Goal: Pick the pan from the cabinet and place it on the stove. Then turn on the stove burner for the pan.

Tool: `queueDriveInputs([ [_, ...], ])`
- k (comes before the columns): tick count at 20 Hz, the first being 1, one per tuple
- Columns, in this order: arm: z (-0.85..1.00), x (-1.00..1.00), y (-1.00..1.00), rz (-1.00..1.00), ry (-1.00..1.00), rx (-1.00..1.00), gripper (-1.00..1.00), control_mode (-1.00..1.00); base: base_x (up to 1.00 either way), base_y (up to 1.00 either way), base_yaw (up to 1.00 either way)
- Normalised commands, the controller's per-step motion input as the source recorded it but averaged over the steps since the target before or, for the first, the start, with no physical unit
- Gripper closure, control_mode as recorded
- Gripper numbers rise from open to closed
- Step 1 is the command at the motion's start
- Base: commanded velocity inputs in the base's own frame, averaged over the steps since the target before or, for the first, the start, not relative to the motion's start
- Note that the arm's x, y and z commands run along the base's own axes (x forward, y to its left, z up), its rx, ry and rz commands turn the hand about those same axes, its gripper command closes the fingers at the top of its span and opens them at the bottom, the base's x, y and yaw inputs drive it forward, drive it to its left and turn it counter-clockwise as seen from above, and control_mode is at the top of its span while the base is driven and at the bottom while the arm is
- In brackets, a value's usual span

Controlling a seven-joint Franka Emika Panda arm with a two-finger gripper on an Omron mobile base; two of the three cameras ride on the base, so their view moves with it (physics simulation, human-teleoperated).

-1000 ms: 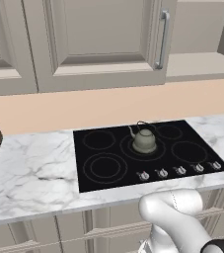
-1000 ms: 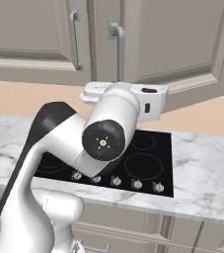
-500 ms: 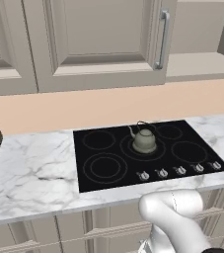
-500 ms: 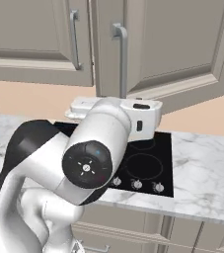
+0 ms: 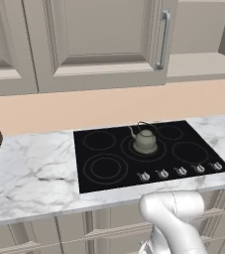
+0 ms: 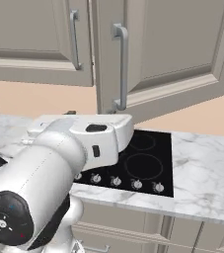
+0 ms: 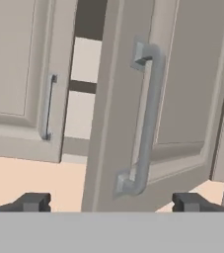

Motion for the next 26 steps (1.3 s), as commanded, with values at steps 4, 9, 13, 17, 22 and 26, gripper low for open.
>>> queueDriveInputs([
  [4, 0.02, -0.23, 0.85, -0.16, -0.03, -0.30, -1.00, -1.00, 0.00, 0.00, 0.00],
  [9, 0.01, -0.01, 0.90, -0.19, 0.00, -0.34, -1.00, -1.00, 0.00, 0.00, 0.00],
  [13, 0.00, 0.29, 0.79, -0.20, 0.07, -0.34, -1.00, -1.00, 0.00, 0.00, 0.00],
  [17, -0.08, 0.68, 0.46, -0.20, 0.14, -0.27, -1.00, -1.00, 0.00, 0.00, 0.00],
  [22, -0.13, 0.83, 0.14, -0.17, 0.14, -0.19, -1.00, -1.00, 0.00, 0.00, 0.00],
  [26, -0.14, 0.77, -0.11, -0.10, 0.11, -0.11, -1.00, -1.00, 0.00, 0.00, 0.00],
])
